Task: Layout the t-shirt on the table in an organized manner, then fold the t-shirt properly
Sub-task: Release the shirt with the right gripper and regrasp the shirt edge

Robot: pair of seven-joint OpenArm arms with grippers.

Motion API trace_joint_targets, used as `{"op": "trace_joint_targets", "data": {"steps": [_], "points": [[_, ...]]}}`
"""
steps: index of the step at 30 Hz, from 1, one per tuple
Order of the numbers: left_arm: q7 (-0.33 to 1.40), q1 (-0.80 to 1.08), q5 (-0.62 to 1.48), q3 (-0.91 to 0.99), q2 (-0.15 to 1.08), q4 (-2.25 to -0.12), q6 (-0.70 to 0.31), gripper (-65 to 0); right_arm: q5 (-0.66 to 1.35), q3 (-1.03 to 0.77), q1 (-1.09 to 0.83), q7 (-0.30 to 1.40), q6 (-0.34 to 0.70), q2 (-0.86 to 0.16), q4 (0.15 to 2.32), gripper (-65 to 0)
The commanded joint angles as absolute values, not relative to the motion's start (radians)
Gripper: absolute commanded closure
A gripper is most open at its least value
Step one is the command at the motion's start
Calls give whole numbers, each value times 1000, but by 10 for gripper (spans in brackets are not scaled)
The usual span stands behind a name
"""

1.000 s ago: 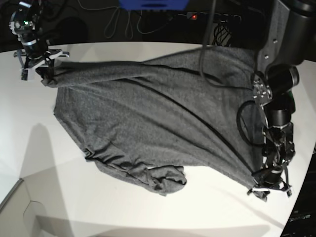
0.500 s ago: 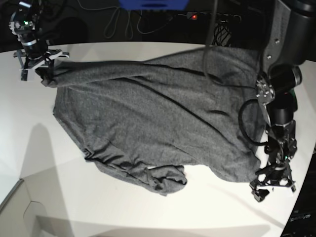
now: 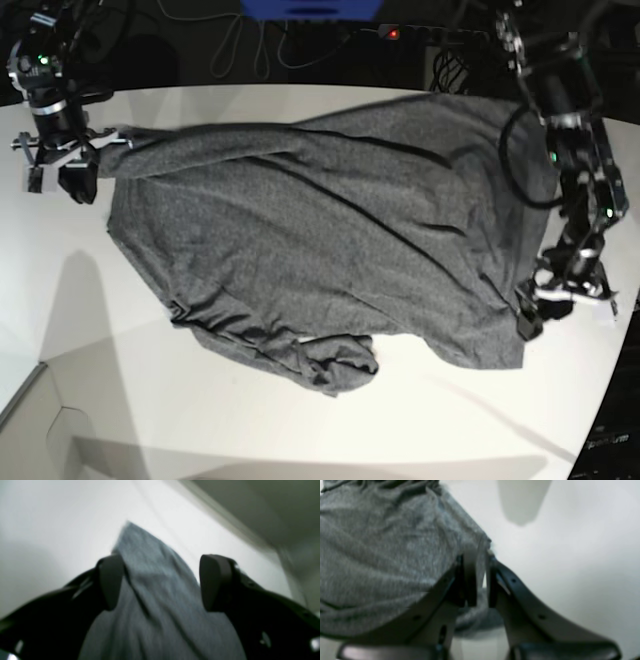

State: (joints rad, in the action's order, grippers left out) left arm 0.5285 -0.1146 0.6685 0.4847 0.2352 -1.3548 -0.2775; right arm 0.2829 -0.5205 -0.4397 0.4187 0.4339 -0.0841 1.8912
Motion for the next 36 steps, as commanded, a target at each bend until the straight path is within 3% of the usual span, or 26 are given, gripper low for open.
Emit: {"op": "trace_joint_targets", "data": {"steps": [1,5,9,16,20,26,36], "points": [[529,-74,673,489,245,-1412,-280,-462,291,-527,-458,400,440,-93,1911,-83],[547,97,671,479,213,-1532,-280,-462,291,-515,-513,400,440,-93,1913,-83],[545,170,670,479,194,-1523,-280,-462,291,-498,-541,400,440,-87,1911,-85],[539,173,533,481,209,-1379,-289,-462,291,-384,-616,401,440,-88,1905,-254],[538,117,444,486,208,-1294,-291,-464,291,-326,-622,401,440,-85,1873,-302],[538,73,426,487,211,-1248,-291,-464,291,-300,-579,395,440,-91,1721,-306],[538,77,426,487,211,-1296,-291,-463,289,-343,-572,394,435,-99,1705,-306]]}}
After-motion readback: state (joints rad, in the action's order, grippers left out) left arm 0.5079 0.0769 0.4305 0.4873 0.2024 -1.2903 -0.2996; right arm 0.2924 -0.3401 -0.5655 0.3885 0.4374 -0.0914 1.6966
